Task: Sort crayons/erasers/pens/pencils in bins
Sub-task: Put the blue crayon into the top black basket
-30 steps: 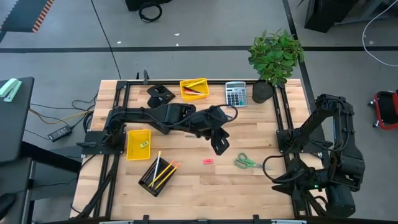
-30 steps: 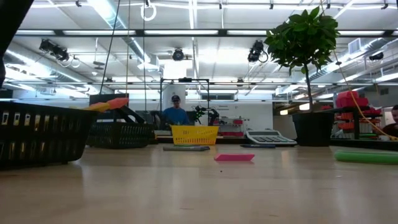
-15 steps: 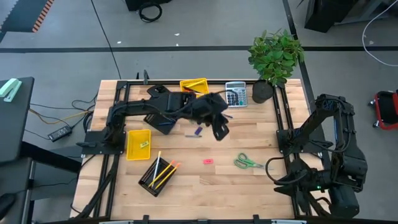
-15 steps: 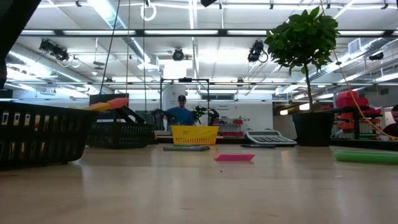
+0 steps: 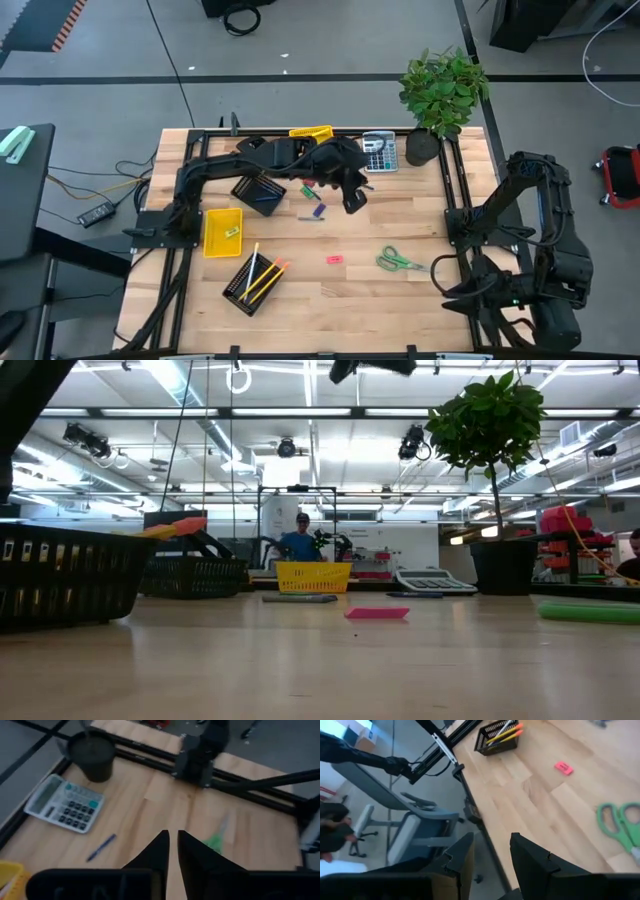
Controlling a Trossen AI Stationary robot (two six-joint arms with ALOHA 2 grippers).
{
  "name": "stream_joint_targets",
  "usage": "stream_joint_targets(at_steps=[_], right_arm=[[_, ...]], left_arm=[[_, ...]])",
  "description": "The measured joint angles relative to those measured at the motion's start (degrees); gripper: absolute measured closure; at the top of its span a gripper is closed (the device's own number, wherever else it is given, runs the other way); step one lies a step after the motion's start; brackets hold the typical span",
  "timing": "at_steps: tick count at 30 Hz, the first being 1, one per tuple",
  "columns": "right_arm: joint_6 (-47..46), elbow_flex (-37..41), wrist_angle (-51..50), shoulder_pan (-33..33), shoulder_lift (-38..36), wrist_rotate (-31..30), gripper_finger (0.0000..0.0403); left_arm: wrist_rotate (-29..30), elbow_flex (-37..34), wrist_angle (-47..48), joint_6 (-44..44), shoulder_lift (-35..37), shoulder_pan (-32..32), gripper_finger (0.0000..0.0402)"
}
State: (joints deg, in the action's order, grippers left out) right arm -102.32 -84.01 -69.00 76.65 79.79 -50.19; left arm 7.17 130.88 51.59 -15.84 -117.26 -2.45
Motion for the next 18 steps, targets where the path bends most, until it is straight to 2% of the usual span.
stream_joint_targets(at_steps=[7, 18], right_arm=[[-2.23, 0.00, -0.72, 0.80, 0.02, -0.29, 0.0270], [-0.07, 0.00, -2.14, 0.76, 0.02, -0.21, 0.0270]], left_arm=[[0.10, 0.06, -5.71, -2.59, -1.79, -2.88, 0.0350], [-0.42, -0.03, -5.45, -2.99, -2.00, -3.05, 0.0342]])
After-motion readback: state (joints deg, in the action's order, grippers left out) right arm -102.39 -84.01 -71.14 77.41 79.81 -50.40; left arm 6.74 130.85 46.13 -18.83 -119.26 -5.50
